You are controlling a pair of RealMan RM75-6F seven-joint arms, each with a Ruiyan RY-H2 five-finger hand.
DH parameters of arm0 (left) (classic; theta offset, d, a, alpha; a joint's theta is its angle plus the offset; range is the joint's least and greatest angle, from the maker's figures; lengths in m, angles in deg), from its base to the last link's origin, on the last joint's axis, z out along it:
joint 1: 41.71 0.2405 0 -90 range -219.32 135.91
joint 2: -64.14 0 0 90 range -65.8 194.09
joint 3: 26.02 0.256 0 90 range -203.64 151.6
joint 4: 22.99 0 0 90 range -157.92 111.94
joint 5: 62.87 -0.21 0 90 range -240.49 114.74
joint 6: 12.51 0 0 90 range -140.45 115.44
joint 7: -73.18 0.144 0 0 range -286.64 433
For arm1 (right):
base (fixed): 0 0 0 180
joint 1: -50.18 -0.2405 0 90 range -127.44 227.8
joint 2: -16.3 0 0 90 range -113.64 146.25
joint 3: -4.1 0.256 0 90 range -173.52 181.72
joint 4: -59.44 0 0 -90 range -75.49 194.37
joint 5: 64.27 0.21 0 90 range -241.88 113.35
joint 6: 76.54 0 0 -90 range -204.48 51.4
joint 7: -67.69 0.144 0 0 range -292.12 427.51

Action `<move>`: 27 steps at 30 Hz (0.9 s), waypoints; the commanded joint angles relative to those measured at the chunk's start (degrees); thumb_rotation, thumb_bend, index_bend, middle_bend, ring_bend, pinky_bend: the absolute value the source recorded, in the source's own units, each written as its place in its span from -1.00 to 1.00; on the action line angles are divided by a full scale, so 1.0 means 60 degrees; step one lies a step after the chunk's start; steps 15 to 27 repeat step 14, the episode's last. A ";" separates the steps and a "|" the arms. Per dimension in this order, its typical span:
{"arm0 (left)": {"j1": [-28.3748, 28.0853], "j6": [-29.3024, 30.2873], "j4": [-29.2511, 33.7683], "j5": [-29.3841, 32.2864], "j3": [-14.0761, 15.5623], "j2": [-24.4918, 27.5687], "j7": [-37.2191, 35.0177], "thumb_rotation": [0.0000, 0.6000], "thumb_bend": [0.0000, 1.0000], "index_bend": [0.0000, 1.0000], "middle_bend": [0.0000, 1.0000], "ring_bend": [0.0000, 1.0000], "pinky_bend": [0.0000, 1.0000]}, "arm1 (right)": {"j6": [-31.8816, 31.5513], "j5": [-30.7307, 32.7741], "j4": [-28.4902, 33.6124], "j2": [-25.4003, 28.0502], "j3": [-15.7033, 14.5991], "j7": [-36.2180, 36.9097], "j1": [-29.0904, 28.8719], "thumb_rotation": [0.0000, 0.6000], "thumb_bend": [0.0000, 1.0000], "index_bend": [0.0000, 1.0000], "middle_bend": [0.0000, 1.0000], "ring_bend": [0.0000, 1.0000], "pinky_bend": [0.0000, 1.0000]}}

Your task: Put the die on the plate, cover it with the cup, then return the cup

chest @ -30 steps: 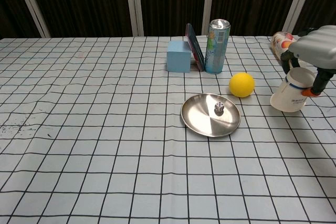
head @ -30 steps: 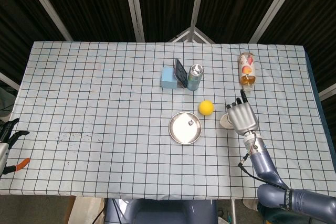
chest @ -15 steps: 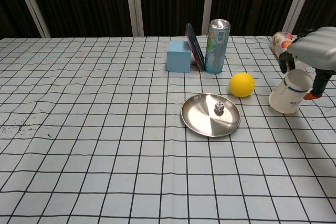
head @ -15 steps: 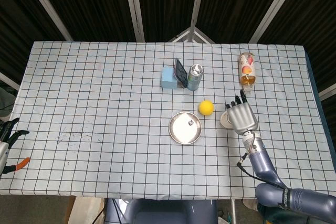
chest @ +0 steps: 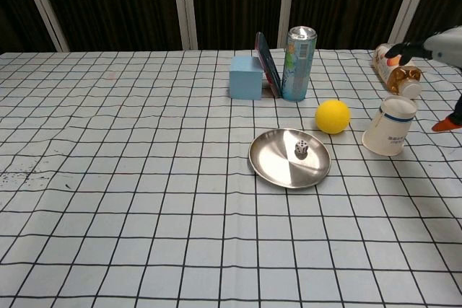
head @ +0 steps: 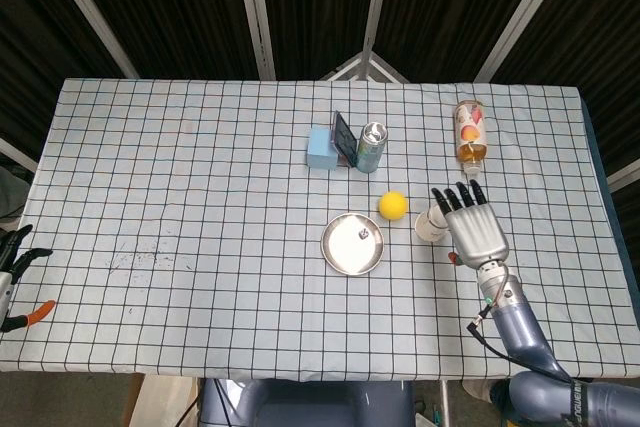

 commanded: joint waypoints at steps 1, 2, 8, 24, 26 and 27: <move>0.0017 0.0028 -0.0012 -0.0018 0.0000 0.0020 -0.0083 1.00 -0.41 -0.49 -1.00 -1.00 -0.95 | -0.2833 -0.2537 0.1490 0.1056 -0.0777 0.1961 0.2147 1.00 -0.84 -0.90 -0.68 -0.88 -1.00; 0.0019 0.0034 -0.0014 -0.0036 0.0007 0.0024 -0.0099 1.00 -0.41 -0.49 -1.00 -1.00 -0.95 | -0.3297 -0.3032 0.1480 0.1107 -0.1064 0.2225 0.2558 1.00 -0.84 -0.88 -0.68 -0.88 -1.00; 0.0073 0.0164 -0.0031 -0.0158 0.0040 0.0026 -0.0181 1.00 -0.41 -0.52 -1.00 -1.00 -0.95 | -0.4811 -0.4491 0.0775 0.0911 -0.2113 0.3220 0.4134 1.00 -0.84 -0.78 -0.68 -0.88 -1.00; 0.0171 0.0384 -0.0077 -0.0245 0.0043 0.0018 -0.0291 1.00 -0.41 -0.53 -1.00 -1.00 -0.95 | -0.5322 -0.4889 -0.0225 0.0759 -0.2353 0.3904 0.4927 1.00 -0.84 -0.72 -0.68 -0.88 -1.00; 0.0171 0.0384 -0.0077 -0.0245 0.0043 0.0018 -0.0291 1.00 -0.41 -0.53 -1.00 -1.00 -0.95 | -0.5322 -0.4889 -0.0225 0.0759 -0.2353 0.3904 0.4927 1.00 -0.84 -0.72 -0.68 -0.88 -1.00; 0.0171 0.0384 -0.0077 -0.0245 0.0043 0.0018 -0.0291 1.00 -0.41 -0.53 -1.00 -1.00 -0.95 | -0.5322 -0.4889 -0.0225 0.0759 -0.2353 0.3904 0.4927 1.00 -0.84 -0.72 -0.68 -0.88 -1.00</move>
